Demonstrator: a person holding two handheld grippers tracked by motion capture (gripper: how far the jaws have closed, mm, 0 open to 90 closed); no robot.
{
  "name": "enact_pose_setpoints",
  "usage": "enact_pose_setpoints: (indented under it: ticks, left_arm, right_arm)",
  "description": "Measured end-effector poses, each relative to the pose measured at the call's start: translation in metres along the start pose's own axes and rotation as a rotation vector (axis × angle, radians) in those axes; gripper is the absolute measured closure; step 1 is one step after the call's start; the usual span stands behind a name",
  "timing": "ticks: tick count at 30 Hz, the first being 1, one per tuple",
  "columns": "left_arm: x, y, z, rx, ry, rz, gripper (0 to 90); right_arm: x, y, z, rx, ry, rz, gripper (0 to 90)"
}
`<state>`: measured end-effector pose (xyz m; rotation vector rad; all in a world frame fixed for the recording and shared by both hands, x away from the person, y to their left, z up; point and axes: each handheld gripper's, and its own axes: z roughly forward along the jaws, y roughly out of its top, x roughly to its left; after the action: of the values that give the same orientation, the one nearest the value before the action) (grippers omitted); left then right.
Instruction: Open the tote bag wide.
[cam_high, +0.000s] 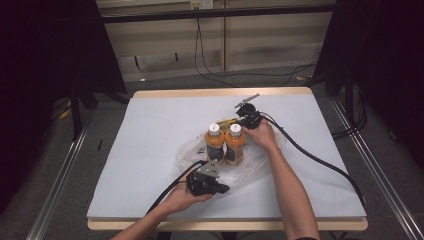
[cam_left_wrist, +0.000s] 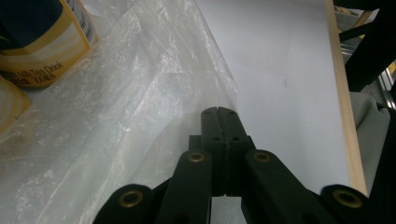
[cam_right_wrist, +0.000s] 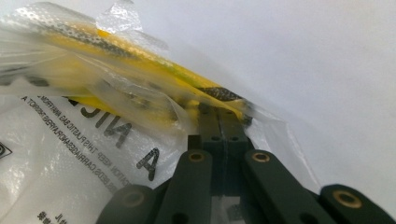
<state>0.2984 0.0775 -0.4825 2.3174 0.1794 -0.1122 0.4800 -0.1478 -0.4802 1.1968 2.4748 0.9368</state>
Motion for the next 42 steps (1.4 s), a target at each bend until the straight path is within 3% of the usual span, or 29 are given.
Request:
enact_pose_setpoints:
  ticks: [1, 2, 6, 7, 9, 10, 13, 15, 18, 21, 26, 30, 42]
  left_arm:
    - [-0.002, 0.000, -0.001, 0.014, 0.013, 0.007, 90.0]
    - [-0.002, 0.000, 0.000, -0.002, 0.006, 0.003, 90.0]
    - [-0.002, -0.001, -0.001, -0.001, -0.001, 0.010, 90.0]
    - [-0.003, 0.000, -0.002, 0.023, -0.002, 0.011, 90.0]
    - [-0.005, 0.000, -0.001, 0.006, -0.008, 0.017, 90.0]
    - [-0.005, 0.001, -0.003, 0.037, -0.001, 0.033, 90.0]
    - [-0.005, 0.001, -0.002, 0.028, -0.011, 0.022, 90.0]
    - [-0.005, 0.001, -0.002, 0.021, -0.010, 0.009, 90.0]
    - [-0.005, 0.001, -0.001, 0.012, -0.012, 0.015, 90.0]
    - [-0.002, 0.002, -0.004, 0.040, -0.015, 0.012, 90.0]
    - [0.000, 0.004, -0.006, -0.026, -0.029, -0.016, 90.0]
    - [0.004, 0.007, -0.012, -0.052, -0.029, -0.026, 90.0]
    - [0.016, 0.012, -0.034, -0.150, 0.019, -0.067, 86.4]
  right_arm:
    - [0.001, 0.001, 0.000, 0.009, -0.004, -0.008, 90.0]
    - [0.002, 0.002, 0.001, 0.013, -0.020, -0.019, 90.0]
    - [0.000, 0.004, 0.003, 0.002, -0.037, -0.005, 90.0]
    - [0.000, 0.004, 0.004, -0.004, -0.043, 0.000, 90.0]
    - [-0.001, 0.005, 0.005, -0.012, -0.055, 0.008, 90.0]
    - [-0.001, 0.005, 0.006, -0.022, -0.057, 0.013, 90.0]
    - [-0.001, 0.007, 0.009, -0.030, -0.088, 0.016, 90.0]
    - [-0.002, 0.007, 0.009, -0.040, -0.088, 0.039, 90.0]
    - [-0.002, 0.007, 0.009, -0.040, -0.092, 0.031, 90.0]
    - [-0.003, 0.006, 0.008, -0.041, -0.067, 0.055, 90.0]
    - [0.001, 0.007, 0.001, -0.082, -0.028, 0.031, 90.0]
    - [0.003, 0.009, -0.010, -0.105, -0.004, 0.025, 90.0]
    - [0.003, 0.007, -0.043, -0.193, 0.037, 0.021, 90.0]
